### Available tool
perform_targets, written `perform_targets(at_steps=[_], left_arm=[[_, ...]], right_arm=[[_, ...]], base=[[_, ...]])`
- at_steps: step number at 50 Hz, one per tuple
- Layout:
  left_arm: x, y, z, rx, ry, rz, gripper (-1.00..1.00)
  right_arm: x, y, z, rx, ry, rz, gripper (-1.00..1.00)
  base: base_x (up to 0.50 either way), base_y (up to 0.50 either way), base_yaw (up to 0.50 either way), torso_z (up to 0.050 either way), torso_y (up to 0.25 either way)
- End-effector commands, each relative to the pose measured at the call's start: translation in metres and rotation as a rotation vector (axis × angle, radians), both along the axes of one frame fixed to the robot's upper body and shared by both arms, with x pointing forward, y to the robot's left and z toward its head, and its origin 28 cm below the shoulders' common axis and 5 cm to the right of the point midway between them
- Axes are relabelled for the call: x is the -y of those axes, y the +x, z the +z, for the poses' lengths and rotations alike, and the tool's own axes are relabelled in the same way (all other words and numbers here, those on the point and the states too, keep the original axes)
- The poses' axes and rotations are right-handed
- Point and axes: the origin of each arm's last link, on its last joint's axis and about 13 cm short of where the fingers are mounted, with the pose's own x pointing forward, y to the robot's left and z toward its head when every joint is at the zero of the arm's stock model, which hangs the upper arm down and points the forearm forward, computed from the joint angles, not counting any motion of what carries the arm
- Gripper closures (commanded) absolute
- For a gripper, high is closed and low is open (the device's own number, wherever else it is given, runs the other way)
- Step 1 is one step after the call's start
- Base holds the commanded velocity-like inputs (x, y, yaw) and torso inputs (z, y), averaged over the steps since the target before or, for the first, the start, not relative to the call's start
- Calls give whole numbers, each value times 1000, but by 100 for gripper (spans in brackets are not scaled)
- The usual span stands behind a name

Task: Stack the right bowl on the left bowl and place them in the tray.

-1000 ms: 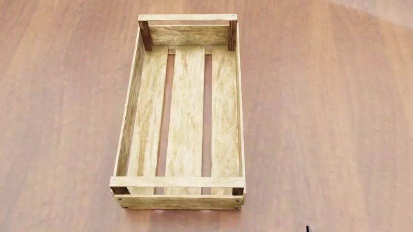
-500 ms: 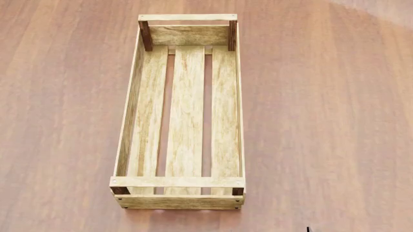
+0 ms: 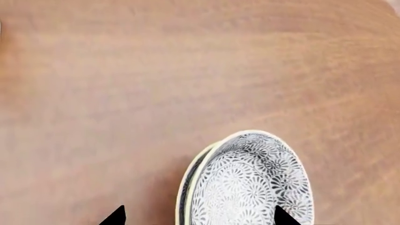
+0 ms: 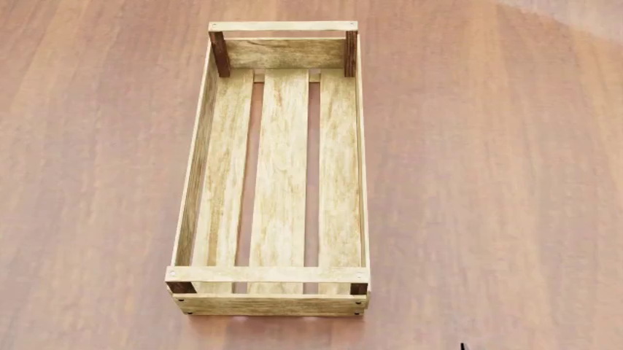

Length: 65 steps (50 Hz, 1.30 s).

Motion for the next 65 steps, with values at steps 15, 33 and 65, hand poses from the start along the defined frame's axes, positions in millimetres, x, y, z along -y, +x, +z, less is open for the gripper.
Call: perform_targets(at_steps=[15, 33, 65], left_arm=[[0, 6, -13, 16, -17, 20, -100], [2, 12, -21, -5, -16, 11, -100], [5, 15, -23, -4, 17, -16, 100]], right_arm=[[-1, 3, 0, 10, -23, 0, -100], [-1, 3, -1, 4, -26, -4, -100], [-2, 3, -3, 0, -34, 1, -100]], base=[[0, 0, 0, 0, 0], [0, 0, 0, 0, 0], [0, 0, 0, 0, 0]])
